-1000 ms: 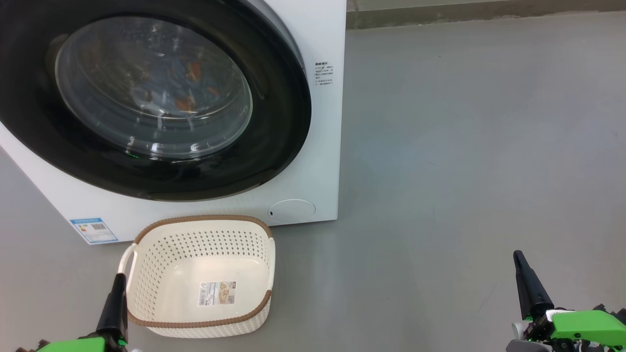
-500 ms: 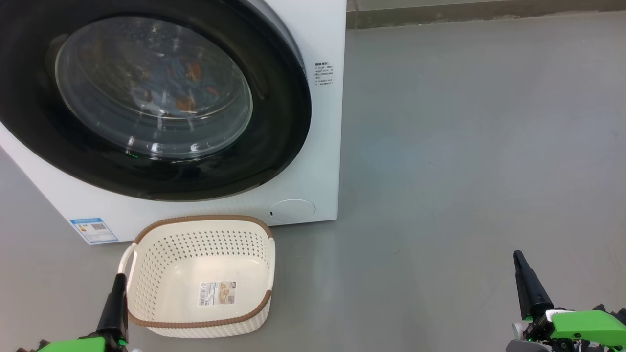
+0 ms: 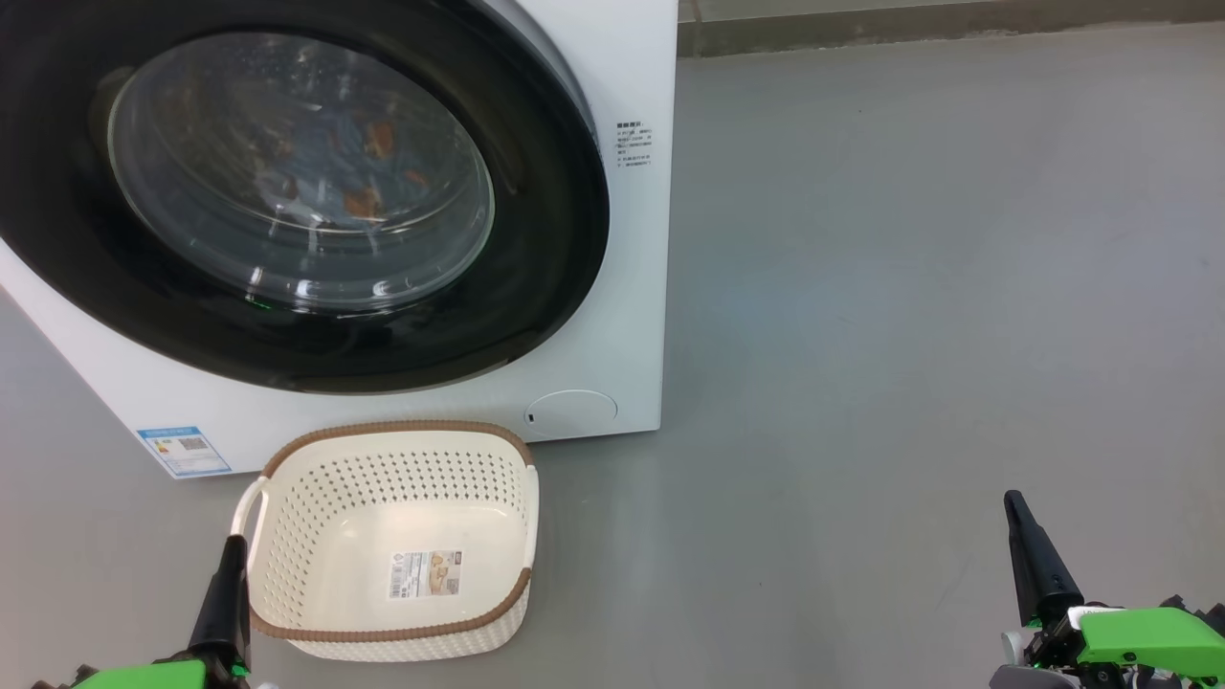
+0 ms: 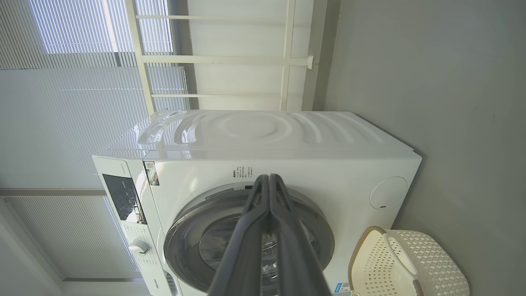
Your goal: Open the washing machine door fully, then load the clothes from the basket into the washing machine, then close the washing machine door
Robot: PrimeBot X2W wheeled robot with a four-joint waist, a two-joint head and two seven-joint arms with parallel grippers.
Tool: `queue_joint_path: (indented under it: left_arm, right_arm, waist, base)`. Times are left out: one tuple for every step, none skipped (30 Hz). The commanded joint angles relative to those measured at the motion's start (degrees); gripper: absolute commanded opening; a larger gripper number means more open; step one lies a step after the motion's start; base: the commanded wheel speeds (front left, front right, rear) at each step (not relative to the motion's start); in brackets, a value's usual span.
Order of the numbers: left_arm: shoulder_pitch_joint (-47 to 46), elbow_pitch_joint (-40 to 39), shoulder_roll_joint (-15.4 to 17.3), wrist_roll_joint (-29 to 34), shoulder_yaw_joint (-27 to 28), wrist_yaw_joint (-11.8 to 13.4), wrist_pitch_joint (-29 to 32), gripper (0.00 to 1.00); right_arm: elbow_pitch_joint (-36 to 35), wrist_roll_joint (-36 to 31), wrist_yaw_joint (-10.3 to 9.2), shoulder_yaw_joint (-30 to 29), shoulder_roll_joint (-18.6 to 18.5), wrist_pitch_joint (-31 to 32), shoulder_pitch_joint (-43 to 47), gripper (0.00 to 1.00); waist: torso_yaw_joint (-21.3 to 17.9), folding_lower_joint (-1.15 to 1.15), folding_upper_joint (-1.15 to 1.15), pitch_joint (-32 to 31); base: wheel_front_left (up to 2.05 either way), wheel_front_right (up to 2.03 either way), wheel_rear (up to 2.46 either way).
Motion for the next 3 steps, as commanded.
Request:
queue_joint_path:
  left_arm:
    - [-2.3, -0.9, 1.0, 0.5, 1.9, -0.6, 0.4, 0.0]
    - [-2.3, -0.9, 1.0, 0.5, 1.9, -0.6, 0.4, 0.0]
    - [-2.3, -0.9, 1.0, 0.5, 1.9, -0.6, 0.4, 0.0]
  right_arm:
    - [-1.4, -0.2, -0.06, 1.3, -0.2, 0.4, -2.3, 0.0]
    - [-1.4, -0.2, -0.06, 1.3, -0.2, 0.4, -2.3, 0.0]
    - [-1.4, -0.2, -0.06, 1.3, -0.2, 0.4, -2.3, 0.0]
  waist:
    - [0.0, 0.0, 0.0, 0.0]
    - [0.0, 0.0, 0.0, 0.0]
    - [0.0, 0.0, 0.0, 0.0]
  base:
    - [0.0, 0.0, 0.0]
    - [0.0, 0.0, 0.0]
    - [0.0, 0.0, 0.0]
